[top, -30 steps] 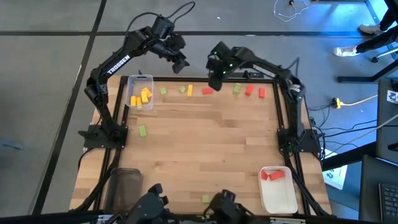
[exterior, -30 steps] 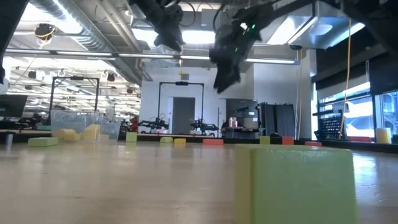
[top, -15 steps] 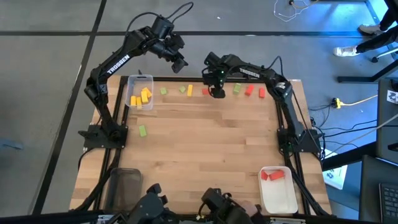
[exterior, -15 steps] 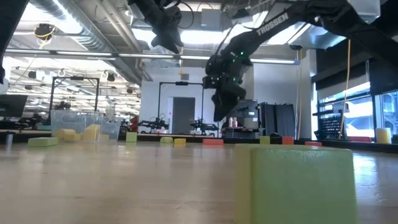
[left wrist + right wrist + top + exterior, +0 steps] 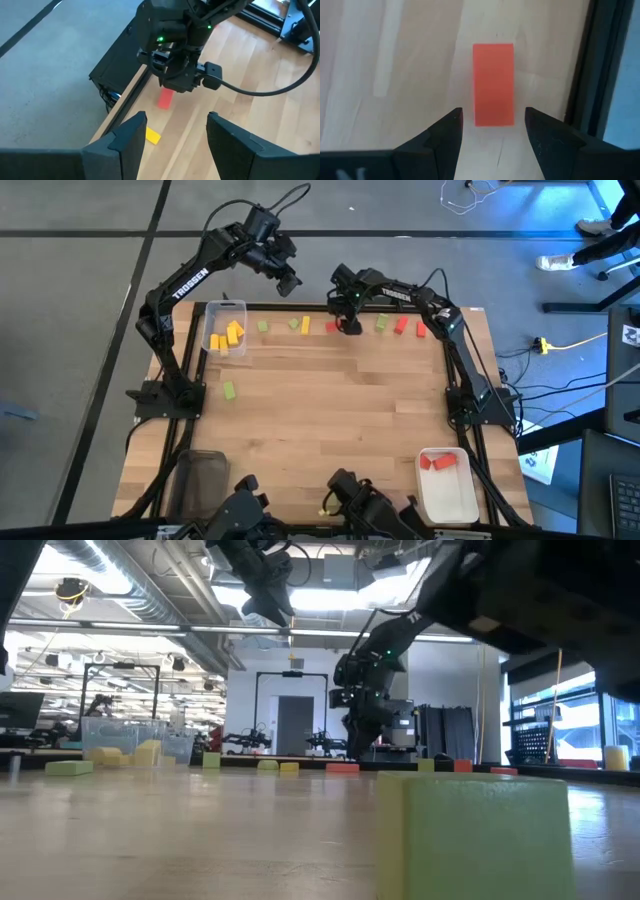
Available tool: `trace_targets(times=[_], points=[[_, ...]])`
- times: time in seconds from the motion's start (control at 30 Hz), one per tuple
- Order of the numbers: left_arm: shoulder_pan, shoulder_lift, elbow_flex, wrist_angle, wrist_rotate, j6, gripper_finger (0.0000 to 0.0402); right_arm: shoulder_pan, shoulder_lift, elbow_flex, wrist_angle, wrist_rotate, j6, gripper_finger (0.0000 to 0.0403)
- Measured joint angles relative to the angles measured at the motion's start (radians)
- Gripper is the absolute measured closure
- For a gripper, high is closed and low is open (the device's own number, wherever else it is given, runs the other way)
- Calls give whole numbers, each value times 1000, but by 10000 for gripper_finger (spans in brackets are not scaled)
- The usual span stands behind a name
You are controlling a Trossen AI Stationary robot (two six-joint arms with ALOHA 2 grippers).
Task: Sort & place blocks by color
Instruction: Put the orange block into the white bin
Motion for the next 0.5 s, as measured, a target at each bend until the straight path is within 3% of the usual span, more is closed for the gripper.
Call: trace_targets(times=[0.5], points=[[0, 1, 0, 0, -5, -16, 207, 0, 62, 3, 17, 1, -54, 187]])
